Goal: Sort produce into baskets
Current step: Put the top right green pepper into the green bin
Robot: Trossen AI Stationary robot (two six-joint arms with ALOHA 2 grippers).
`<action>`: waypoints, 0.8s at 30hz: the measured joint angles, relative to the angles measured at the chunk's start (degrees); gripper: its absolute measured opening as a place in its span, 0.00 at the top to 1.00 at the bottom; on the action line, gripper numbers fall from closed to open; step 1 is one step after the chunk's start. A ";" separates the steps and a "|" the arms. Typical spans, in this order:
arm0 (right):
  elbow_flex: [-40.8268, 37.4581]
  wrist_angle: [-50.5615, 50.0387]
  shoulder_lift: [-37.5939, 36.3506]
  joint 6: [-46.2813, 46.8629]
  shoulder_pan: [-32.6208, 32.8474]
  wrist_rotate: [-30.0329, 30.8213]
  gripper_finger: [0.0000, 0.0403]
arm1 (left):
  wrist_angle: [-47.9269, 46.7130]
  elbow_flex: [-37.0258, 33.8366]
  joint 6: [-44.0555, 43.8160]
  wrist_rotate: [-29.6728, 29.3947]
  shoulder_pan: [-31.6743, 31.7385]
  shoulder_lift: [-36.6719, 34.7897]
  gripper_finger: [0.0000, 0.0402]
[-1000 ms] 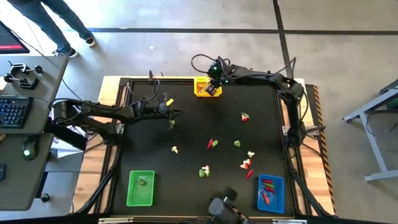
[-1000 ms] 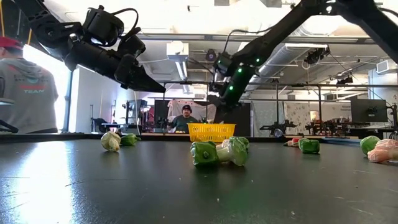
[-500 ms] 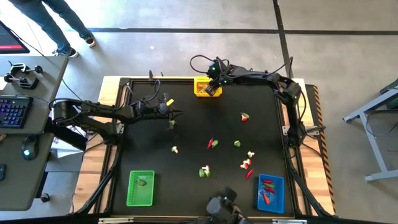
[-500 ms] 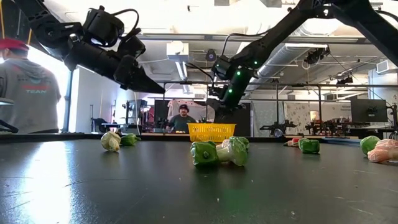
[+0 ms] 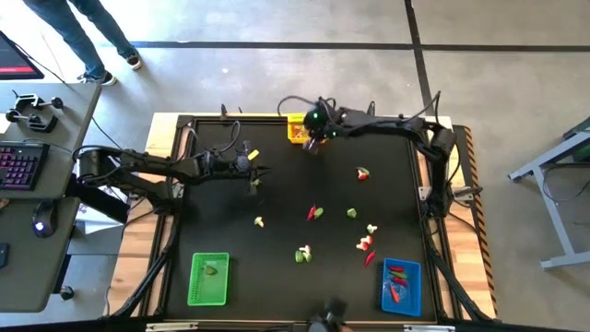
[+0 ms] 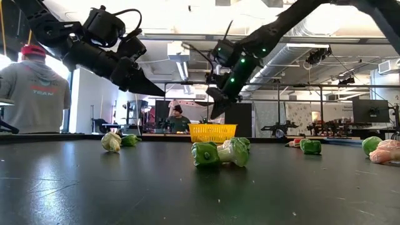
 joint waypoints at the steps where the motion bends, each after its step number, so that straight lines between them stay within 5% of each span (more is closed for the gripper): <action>1: -2.18 2.72 -1.01 0.72 0.53 0.00 0.97 | 0.04 0.00 0.25 0.01 -0.37 0.00 0.99; 14: -30.40 33.68 -16.38 9.30 11.58 2.33 0.99 | -0.58 0.00 0.87 0.08 -5.78 -0.02 0.99; 24: -40.96 36.02 -21.08 15.85 23.44 12.91 1.00 | -8.64 1.92 0.84 -0.01 -8.49 -0.02 0.99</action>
